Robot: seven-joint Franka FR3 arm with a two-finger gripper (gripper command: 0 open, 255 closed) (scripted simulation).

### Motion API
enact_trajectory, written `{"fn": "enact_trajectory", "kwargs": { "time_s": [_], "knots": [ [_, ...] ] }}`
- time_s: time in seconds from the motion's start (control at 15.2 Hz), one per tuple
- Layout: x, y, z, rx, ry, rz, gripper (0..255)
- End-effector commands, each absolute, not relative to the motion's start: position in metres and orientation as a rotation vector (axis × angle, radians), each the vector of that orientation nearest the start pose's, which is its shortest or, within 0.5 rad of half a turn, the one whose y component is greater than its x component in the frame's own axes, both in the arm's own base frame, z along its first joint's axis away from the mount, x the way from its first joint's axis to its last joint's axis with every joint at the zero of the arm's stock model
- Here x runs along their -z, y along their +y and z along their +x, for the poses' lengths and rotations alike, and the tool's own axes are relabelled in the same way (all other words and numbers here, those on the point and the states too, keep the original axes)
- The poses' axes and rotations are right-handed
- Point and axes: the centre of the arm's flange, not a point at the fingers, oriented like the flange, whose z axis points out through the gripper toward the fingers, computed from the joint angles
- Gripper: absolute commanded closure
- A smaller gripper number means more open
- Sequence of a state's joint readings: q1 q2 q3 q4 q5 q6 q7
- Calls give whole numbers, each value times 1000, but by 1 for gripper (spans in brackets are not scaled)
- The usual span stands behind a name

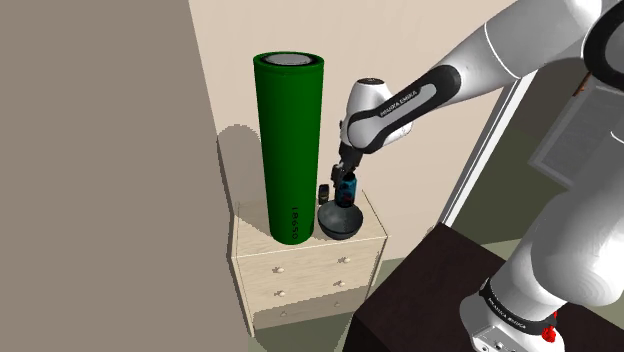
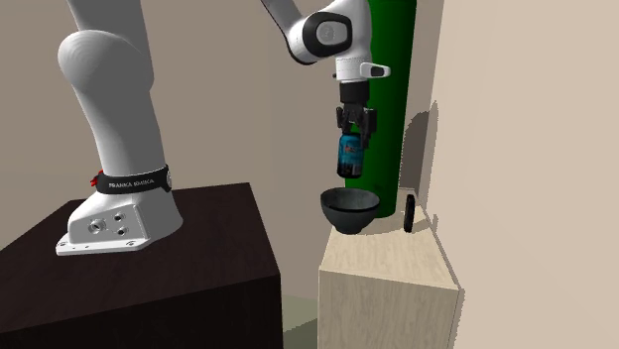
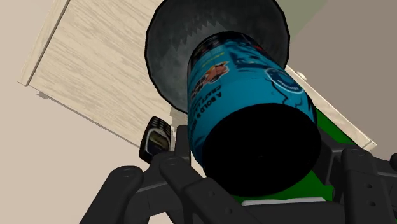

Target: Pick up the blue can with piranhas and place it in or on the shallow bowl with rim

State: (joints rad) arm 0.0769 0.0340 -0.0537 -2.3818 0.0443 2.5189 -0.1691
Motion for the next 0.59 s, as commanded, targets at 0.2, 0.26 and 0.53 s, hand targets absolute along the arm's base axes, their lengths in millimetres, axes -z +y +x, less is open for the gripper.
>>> {"fn": "enact_trajectory", "kwargs": {
  "time_s": [0.2, 0.26, 0.53],
  "knots": [
    [-291, 13, 509, 165, -246, -3109, 255],
    [-285, 13, 509, 165, -246, -3109, 255],
    [-264, 13, 509, 165, -246, -3109, 255]
  ]
}}
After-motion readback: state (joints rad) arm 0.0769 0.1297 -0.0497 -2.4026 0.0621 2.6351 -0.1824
